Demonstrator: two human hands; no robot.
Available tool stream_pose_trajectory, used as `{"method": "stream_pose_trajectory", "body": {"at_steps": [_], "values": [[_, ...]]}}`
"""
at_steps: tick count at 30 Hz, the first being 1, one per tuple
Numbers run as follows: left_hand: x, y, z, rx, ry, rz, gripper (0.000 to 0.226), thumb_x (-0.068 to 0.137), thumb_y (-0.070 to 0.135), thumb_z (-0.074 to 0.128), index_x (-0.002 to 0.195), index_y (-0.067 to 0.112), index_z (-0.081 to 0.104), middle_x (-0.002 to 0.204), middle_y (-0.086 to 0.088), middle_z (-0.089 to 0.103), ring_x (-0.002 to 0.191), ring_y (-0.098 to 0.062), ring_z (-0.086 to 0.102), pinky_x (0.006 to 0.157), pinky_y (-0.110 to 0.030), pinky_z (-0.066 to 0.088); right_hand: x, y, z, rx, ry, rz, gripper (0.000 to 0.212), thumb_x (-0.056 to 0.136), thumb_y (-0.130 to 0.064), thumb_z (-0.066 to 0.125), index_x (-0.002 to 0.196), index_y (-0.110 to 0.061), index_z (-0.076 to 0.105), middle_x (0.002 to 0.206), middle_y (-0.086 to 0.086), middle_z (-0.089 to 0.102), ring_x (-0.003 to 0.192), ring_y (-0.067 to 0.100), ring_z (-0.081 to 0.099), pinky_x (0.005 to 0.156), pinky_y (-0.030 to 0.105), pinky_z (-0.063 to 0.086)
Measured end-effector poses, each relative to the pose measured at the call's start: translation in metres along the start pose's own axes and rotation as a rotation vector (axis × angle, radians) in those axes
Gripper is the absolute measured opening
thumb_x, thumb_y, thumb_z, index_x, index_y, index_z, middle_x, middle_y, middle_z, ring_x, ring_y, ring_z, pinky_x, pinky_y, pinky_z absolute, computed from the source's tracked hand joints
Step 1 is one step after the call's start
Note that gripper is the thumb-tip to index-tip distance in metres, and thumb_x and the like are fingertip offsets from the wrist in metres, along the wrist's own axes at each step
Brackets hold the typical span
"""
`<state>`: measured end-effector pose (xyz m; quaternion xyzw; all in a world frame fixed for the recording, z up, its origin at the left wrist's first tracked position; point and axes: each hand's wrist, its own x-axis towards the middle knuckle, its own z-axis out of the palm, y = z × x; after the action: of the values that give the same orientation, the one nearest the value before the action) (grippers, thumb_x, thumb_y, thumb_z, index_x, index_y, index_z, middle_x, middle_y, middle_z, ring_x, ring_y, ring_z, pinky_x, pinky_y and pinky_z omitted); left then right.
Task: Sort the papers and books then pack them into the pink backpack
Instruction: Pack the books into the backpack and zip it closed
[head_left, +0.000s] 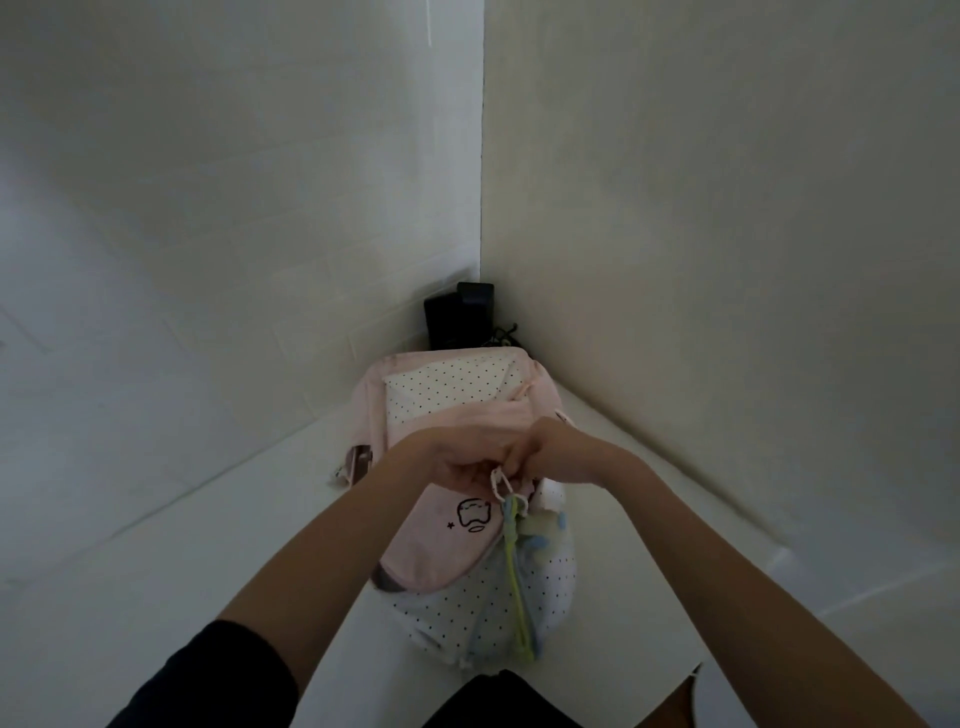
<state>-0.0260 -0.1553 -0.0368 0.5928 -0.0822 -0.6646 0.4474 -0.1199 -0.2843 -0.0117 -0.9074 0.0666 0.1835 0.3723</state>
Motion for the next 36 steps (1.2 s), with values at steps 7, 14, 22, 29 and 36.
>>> {"method": "stream_pose_trajectory", "body": {"at_steps": [7,14,22,29,36], "values": [[0.005,-0.003,-0.007,0.181,0.238,-0.037,0.026,0.092,-0.001,0.035,0.074,0.007,0.053,0.042,0.004,0.053,0.034,-0.004,0.044,0.038,-0.014,0.038,-0.003,0.015,0.013,-0.159,-0.031,-0.120,0.054,0.077,0.011,0.047,0.121,-0.021,0.053,0.112,-0.004,0.056,0.104,0.018,0.055,0.074,0.021,0.044],[-0.019,-0.003,-0.026,0.636,0.266,0.035,0.015,0.085,0.024,0.063,0.072,0.021,0.055,0.055,0.006,0.046,0.044,-0.007,0.039,0.046,-0.021,0.027,0.011,0.043,0.029,-0.589,0.218,-0.083,0.026,0.085,-0.029,0.065,0.108,-0.022,0.057,0.108,0.000,0.066,0.116,0.022,0.051,0.116,0.046,0.018],[-0.060,0.010,-0.046,0.443,0.052,0.215,0.036,0.091,0.015,0.058,0.057,0.022,0.048,0.051,0.008,0.038,0.041,-0.006,0.025,0.038,-0.014,0.026,0.018,0.046,0.007,-0.430,0.699,-0.023,0.016,0.089,-0.015,0.052,0.095,-0.021,0.065,0.088,0.003,0.067,0.080,0.023,0.060,0.066,0.030,0.043],[-0.070,0.010,-0.070,0.579,0.317,0.163,0.030,0.088,0.013,0.060,0.059,0.020,0.063,0.045,0.007,0.035,0.038,-0.007,0.028,0.039,-0.015,0.023,0.023,0.014,0.013,-0.549,0.477,-0.061,0.039,0.082,-0.010,0.046,0.109,-0.038,0.056,0.095,-0.010,0.065,0.081,0.011,0.056,0.100,0.040,0.035],[-0.070,0.003,-0.070,0.664,0.279,0.112,0.014,0.088,0.019,0.063,0.082,0.007,0.067,0.045,0.008,0.036,0.040,-0.007,0.029,0.042,-0.018,0.025,0.033,-0.014,0.037,-0.465,0.168,-0.250,0.026,0.094,-0.018,0.053,0.117,-0.019,0.065,0.120,-0.002,0.065,0.108,0.014,0.059,0.102,0.031,0.041]]}}
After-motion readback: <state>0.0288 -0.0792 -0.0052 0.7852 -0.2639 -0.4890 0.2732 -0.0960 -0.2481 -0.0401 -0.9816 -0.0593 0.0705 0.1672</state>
